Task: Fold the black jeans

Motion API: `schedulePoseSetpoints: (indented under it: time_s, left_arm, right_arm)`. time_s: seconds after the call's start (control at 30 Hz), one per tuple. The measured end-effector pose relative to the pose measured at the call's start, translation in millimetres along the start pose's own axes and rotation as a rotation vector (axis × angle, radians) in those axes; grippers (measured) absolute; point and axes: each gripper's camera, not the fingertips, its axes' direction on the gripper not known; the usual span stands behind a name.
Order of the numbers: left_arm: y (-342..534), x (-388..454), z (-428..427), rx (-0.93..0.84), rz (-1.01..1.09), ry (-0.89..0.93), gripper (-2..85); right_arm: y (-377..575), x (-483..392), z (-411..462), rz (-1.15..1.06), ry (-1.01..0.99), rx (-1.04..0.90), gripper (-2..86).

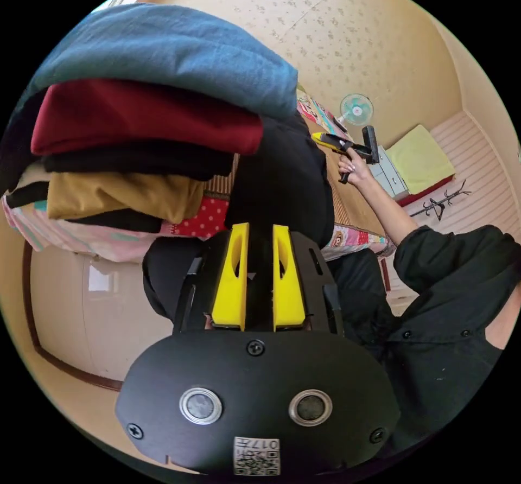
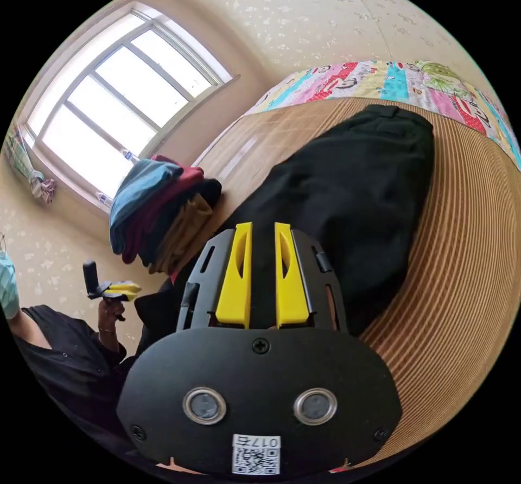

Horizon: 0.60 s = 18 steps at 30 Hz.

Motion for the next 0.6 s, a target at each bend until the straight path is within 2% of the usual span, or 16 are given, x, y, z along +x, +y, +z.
schedulePoseSetpoints:
  time_s: [0.17, 0.27, 0.4, 0.5, 0.6]
  left_arm:
    - [-22.2, -16.8, 17.4, -0.043, -0.057, 0.057, 8.7]
    - [-20.9, -24.4, 25.5, -0.105, -0.096, 0.005, 9.0]
    - [-13.8, -28.2, 31.7, -0.166, -0.118, -0.005, 9.1]
    - [-7.0, -34.4, 36.1, -0.188, -0.145, 0.114, 9.1]
    - [-2.0, -42.7, 54.0, -0.291, -0.173, 0.172, 9.9]
  right_arm:
    - [126.7, 5.9, 1.8, 0.182, -0.118, -0.003, 9.4]
    - [168.0, -11.8, 9.5, 0.223, -0.132, 0.038, 10.1]
    - [186.2, -33.6, 28.4, 0.223, -0.21, 0.075, 10.1]
    - [195.8, -39.5, 43.7, 0.269, -0.228, 0.131, 8.9]
    - [196.8, -37.7, 54.3, 0.267, -0.284, 0.093, 6.1]
